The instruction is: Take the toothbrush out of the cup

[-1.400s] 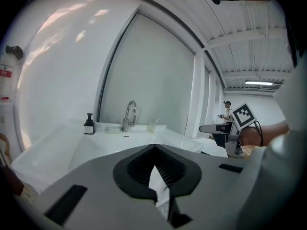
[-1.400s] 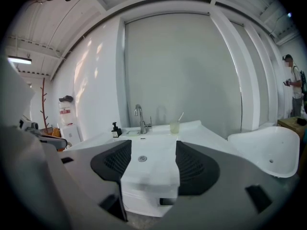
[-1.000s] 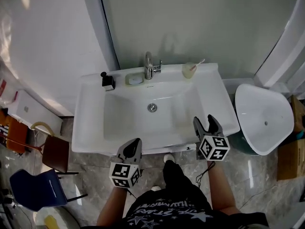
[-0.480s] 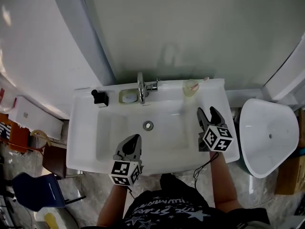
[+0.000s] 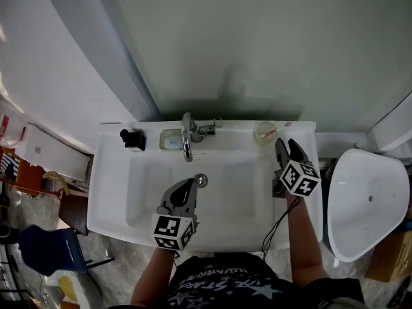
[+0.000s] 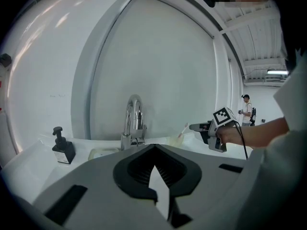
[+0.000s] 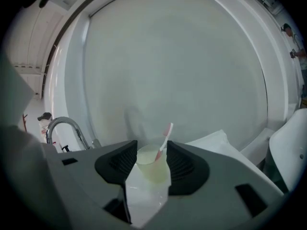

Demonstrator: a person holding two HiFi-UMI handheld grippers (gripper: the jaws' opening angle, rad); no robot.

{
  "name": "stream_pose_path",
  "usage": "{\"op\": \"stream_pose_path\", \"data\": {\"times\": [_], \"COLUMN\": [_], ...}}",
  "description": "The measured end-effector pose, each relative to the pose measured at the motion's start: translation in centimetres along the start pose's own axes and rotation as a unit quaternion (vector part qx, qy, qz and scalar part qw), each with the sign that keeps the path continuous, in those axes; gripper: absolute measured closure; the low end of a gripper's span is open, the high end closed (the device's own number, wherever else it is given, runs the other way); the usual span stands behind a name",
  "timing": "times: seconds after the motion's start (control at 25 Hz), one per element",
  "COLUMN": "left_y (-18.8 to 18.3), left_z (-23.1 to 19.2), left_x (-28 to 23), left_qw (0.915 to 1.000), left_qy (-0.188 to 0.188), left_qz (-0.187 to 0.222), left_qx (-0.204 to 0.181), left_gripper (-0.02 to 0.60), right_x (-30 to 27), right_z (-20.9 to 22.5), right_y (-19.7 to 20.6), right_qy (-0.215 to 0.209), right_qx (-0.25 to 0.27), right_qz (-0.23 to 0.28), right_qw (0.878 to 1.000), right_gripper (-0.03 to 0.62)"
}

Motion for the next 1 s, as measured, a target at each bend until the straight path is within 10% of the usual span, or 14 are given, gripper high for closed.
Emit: {"op": "stream_pose_path", "data": {"times": [1.0], "left_y": [1.7], "left_z": [-1.2], "left_x": [-1.0], "left_qw": [0.9990], "left_qy": [-0.014], "left_qz": [-0.035], "left_qx": [0.024], "left_gripper": [0.569], "right_x": [-6.5], "right_z": [-0.2], "right_y": [-0.2], "right_qy": [-0.007], "right_qx": [-0.046], "right_qz": [-0.025], "right_qw": [0.999], "right_gripper": [0.556]}}
Point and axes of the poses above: the fingertips, and each gripper's own axes: x backward along the fingers, z to its right, y out of its underside, the point moved 7 cm from there along x, backward along the fingers, and after that the axes turned 15 degrees about y, right-handed, at the moved point
